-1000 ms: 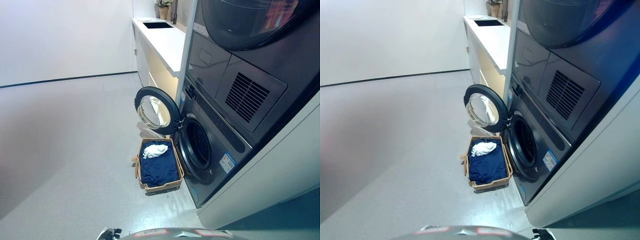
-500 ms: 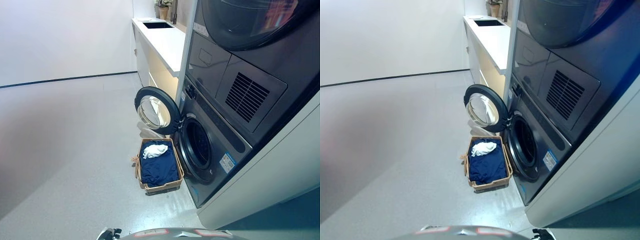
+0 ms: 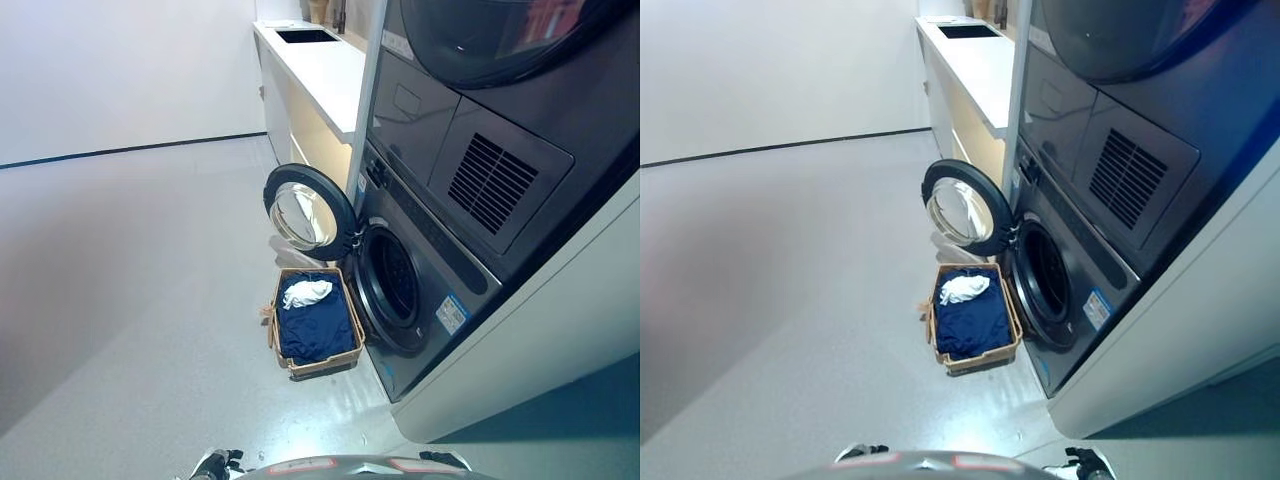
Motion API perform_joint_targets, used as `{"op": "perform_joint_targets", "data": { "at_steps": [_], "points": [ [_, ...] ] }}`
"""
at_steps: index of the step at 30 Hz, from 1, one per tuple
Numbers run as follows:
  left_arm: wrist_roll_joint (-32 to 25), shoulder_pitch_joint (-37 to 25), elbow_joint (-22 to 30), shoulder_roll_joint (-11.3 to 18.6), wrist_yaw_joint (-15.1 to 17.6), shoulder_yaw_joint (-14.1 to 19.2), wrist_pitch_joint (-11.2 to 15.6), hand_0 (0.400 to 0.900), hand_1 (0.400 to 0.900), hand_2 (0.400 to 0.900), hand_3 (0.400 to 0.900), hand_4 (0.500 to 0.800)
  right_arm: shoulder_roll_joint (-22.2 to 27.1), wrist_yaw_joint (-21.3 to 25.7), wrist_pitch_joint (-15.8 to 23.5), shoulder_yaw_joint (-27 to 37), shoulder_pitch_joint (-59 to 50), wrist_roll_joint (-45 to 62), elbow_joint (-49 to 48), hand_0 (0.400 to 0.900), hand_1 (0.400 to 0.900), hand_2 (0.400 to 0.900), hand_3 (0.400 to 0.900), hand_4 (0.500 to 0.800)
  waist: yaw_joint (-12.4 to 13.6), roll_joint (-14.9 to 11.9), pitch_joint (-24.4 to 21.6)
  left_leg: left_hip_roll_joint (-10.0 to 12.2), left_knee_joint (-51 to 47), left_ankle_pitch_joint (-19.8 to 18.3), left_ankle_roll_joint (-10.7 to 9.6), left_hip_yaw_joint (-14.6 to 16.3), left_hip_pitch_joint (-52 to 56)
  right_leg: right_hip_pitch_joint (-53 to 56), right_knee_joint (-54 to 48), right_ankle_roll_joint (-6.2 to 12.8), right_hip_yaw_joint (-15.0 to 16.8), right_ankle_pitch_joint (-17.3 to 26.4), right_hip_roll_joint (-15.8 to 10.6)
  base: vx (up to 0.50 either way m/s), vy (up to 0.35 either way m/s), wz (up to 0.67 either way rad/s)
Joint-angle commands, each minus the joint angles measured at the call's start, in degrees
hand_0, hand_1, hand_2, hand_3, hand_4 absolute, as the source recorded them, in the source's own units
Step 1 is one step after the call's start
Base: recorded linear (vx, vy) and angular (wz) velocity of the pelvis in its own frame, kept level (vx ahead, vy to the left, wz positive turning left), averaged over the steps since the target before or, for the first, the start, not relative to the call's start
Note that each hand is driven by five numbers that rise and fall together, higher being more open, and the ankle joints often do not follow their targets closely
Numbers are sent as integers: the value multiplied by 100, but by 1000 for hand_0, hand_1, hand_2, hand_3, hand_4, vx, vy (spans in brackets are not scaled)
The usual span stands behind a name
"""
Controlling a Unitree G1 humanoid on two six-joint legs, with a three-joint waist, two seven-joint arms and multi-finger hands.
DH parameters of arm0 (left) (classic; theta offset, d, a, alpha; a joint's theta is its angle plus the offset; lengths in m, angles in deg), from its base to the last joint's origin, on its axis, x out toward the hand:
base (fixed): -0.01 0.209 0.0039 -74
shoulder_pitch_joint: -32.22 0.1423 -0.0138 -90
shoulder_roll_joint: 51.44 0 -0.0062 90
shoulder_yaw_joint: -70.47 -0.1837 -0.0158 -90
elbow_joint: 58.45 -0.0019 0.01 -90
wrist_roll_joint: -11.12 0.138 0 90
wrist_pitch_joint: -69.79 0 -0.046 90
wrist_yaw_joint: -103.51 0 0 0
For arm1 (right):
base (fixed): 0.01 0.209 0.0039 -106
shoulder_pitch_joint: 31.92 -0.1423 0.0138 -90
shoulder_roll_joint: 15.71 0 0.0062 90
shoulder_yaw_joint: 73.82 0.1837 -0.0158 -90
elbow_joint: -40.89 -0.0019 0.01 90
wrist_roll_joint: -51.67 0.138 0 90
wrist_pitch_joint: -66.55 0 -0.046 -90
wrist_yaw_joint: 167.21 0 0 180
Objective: Put the clothes in the basket into the washing machine.
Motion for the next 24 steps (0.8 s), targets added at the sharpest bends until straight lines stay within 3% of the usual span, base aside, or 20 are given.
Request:
{"op": "perform_joint_targets", "data": {
  "at_steps": [1,2,5,10,15,16,18,24],
  "points": [
    [21,-34,-434,-16,-61,85,76,900,900,900,900,800,-9,-42,108,-45,-52,161,375,900,900,900,900,800,24,-169,-250,-547,263,-341,333,-199,-330,-594,609,440,-4,498,-711,7,207,-4],
    [25,-22,-422,-26,-78,80,90,900,900,900,900,800,35,-58,112,49,-21,225,384,900,900,900,900,800,15,-155,-220,-692,510,-483,406,-224,-374,-669,846,410,86,542,-835,3,208,-2],
    [38,-24,-416,-10,-116,46,97,900,900,900,900,800,107,-76,110,164,9,298,403,900,900,900,900,800,2,-121,-83,-848,825,-637,517,-231,-433,-940,1430,308,179,724,-982,-22,199,-5],
    [71,-2,-445,50,-161,55,47,900,900,900,900,800,86,-62,107,246,79,361,464,900,900,900,900,800,-19,-87,66,-872,817,-672,577,-124,-351,-1248,1932,198,34,752,-1027,-15,139,-12],
    [81,13,-495,63,-167,113,67,900,900,900,900,800,65,-103,112,282,124,380,558,900,900,900,900,800,-163,-127,155,-907,778,-736,538,-169,-171,-1578,1151,271,114,933,-717,78,40,4],
    [46,-8,-492,64,-153,94,85,900,900,900,900,800,55,-97,113,285,118,398,566,900,900,900,900,800,-259,-194,229,-969,749,-772,526,-235,-76,-1784,598,355,307,1259,-609,67,-2,13],
    [-1,-32,-479,55,-137,66,110,900,900,900,900,800,44,-82,111,287,100,402,558,900,900,900,900,800,-335,-219,281,-991,721,-828,512,-285,32,-1978,127,414,405,1496,-522,135,7,32],
    [-78,-20,-470,13,-118,24,132,900,900,900,900,800,34,-59,107,306,106,414,483,900,900,900,900,800,-465,-225,289,-986,645,-1003,488,-487,285,-2117,-182,498,600,1727,-389,154,-11,30]
  ]
}}
